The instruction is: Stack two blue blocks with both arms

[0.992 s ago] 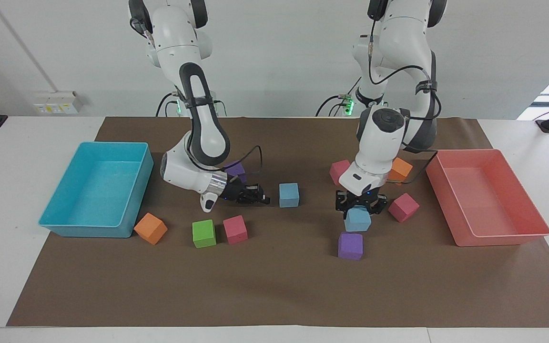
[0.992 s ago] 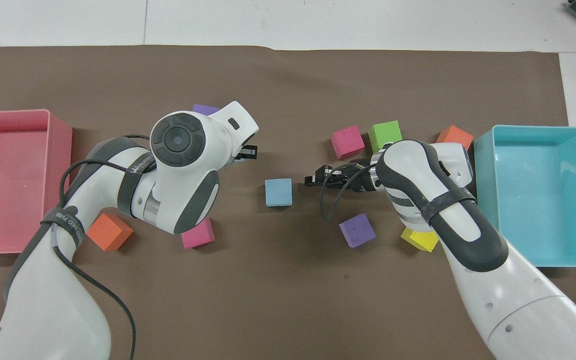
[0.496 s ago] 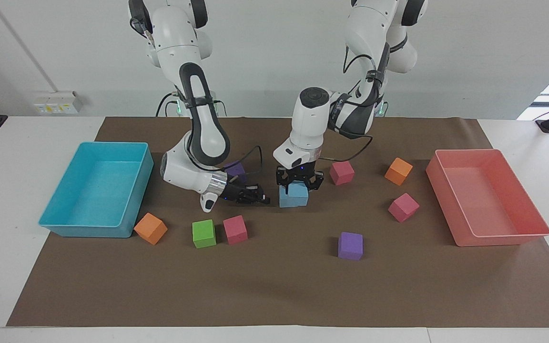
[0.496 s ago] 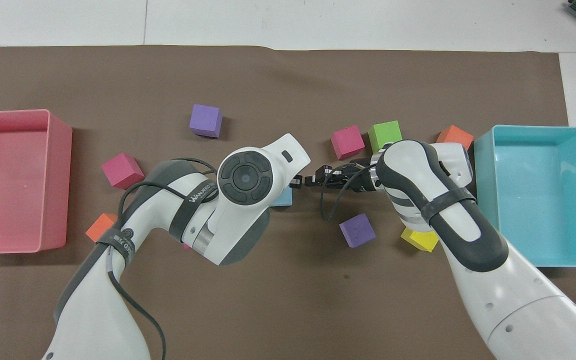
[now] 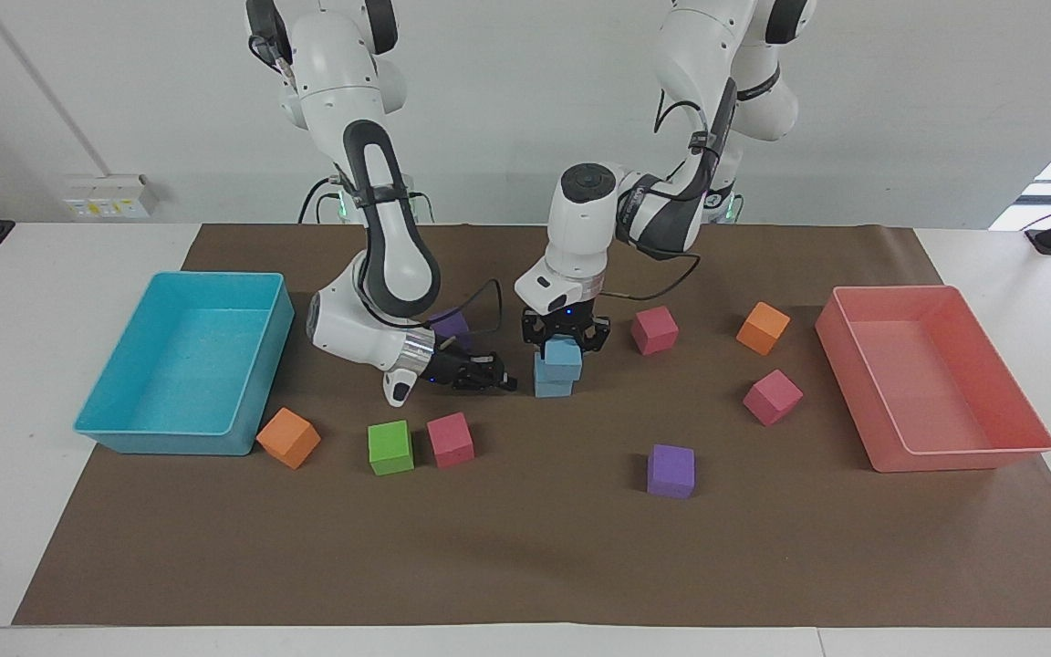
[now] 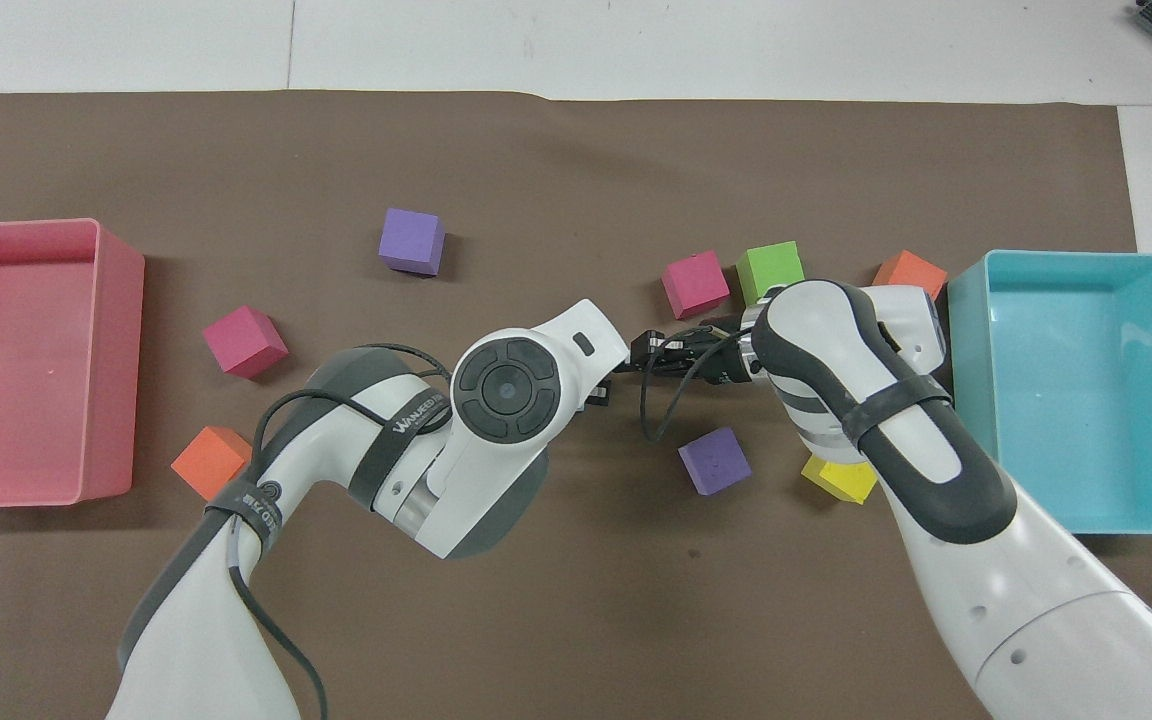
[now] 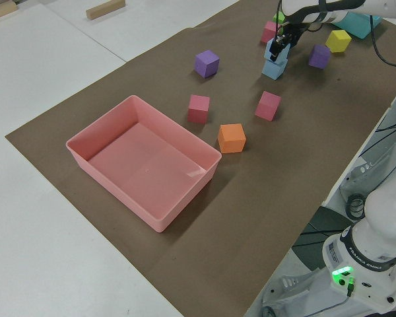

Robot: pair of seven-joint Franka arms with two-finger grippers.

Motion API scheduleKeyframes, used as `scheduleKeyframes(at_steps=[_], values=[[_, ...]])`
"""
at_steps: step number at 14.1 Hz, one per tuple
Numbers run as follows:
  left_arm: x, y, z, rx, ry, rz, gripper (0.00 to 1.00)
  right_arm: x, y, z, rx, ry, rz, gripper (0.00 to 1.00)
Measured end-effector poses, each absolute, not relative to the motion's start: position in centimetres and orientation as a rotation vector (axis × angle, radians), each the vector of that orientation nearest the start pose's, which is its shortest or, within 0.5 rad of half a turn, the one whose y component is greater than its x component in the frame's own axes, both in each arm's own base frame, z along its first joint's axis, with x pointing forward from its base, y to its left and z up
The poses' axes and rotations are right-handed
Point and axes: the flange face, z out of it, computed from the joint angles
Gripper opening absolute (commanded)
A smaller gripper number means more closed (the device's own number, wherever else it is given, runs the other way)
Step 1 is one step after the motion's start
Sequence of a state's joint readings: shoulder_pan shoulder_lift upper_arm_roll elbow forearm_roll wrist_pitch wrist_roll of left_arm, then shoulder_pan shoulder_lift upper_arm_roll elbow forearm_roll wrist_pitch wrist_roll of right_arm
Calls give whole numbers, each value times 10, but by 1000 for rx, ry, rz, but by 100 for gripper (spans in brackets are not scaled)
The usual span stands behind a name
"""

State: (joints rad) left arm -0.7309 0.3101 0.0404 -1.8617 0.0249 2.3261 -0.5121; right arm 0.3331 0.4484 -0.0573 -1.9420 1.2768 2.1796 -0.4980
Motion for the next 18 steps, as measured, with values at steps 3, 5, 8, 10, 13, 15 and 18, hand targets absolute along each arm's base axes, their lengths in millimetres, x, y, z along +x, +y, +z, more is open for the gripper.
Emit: scheduleKeyframes(at_steps=[3, 5, 8, 10, 13, 15, 18], values=[[491, -410, 367, -3183, 318, -243, 16, 583, 204, 252, -2210, 139, 77, 0], [491, -410, 367, -3184, 319, -245, 16, 583, 204, 252, -2210, 140, 77, 0], [488, -412, 366, -3184, 328, -247, 17, 583, 204, 252, -2210, 140, 77, 0], [485, -415, 365, -3187, 339, -255, 17, 583, 203, 252, -2210, 140, 77, 0], [483, -417, 363, -3186, 342, -254, 17, 583, 203, 252, -2210, 140, 77, 0], [483, -416, 363, -3187, 341, -256, 18, 583, 203, 252, -2210, 140, 77, 0], [483, -415, 362, -3188, 339, -260, 18, 583, 203, 252, -2210, 140, 77, 0]])
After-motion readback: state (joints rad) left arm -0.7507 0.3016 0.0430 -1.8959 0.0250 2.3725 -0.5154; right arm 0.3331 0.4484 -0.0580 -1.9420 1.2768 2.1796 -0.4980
